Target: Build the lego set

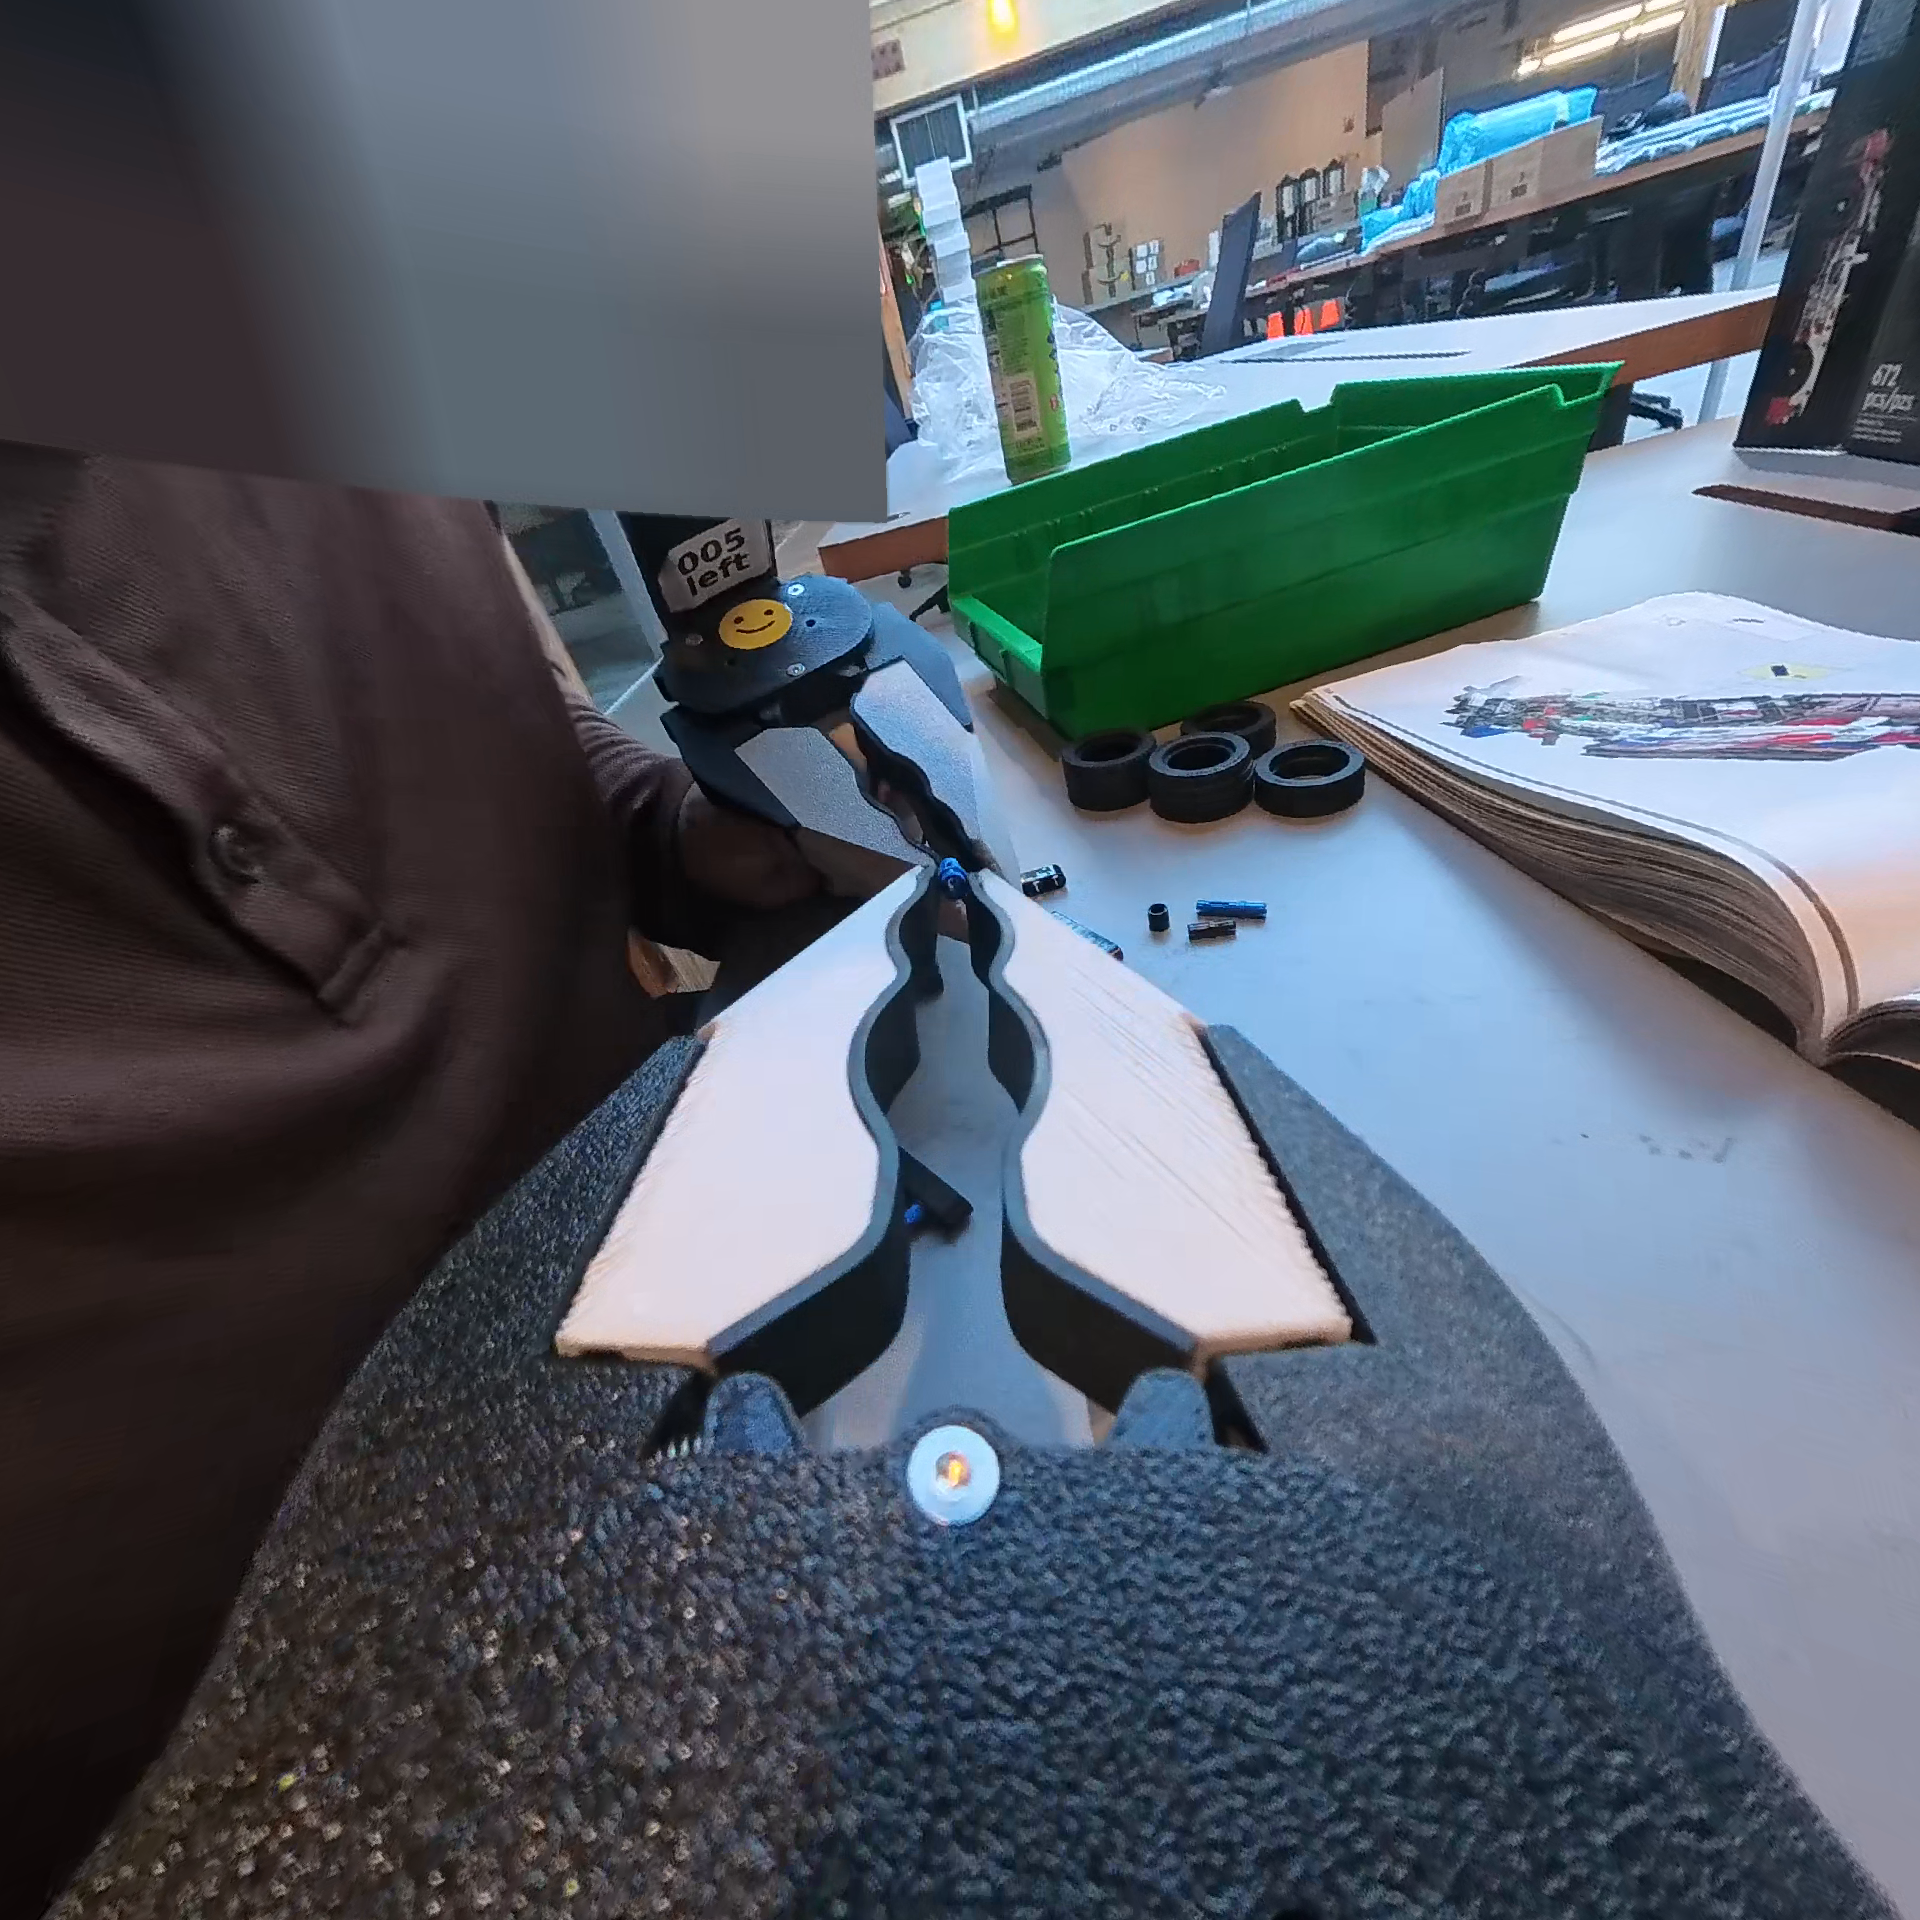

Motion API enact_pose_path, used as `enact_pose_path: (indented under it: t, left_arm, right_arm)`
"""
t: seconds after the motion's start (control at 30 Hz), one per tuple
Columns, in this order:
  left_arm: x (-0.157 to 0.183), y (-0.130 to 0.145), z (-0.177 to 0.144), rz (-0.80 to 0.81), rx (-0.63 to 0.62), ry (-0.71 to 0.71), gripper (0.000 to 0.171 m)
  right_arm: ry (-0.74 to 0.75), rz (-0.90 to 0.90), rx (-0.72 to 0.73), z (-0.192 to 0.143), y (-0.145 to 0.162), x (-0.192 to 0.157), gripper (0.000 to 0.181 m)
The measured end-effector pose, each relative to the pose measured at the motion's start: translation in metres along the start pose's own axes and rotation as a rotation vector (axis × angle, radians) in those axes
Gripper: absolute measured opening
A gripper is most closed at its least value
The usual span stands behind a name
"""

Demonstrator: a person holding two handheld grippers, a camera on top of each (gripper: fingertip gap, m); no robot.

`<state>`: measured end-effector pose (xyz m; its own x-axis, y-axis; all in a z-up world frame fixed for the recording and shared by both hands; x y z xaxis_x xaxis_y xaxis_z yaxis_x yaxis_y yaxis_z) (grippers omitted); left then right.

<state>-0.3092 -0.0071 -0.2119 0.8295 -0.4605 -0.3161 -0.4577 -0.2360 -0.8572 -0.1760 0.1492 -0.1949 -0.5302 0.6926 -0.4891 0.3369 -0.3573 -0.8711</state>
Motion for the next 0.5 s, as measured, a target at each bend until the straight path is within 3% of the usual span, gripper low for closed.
enact_pose_path:
  t: [0.5]
  left_arm:
    - [0.006, 0.005, -0.014, 0.104, -0.042, -0.089, 0.001]
  right_arm:
    - [0.075, -0.071, 0.008, -0.010, 0.003, -0.005, 0.005]
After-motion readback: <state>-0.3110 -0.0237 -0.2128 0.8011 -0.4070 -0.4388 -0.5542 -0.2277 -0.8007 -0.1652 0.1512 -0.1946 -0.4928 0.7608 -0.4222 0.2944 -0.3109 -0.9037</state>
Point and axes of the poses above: each gripper's, where its closed fingertips meet, z out along the fingers, y out of its underside, x = y × z across the jaws, the point moved 9 cm from there along -z, back along the fingers, and after that the axes turned 15 degrees about z, right-handed, at the moved point
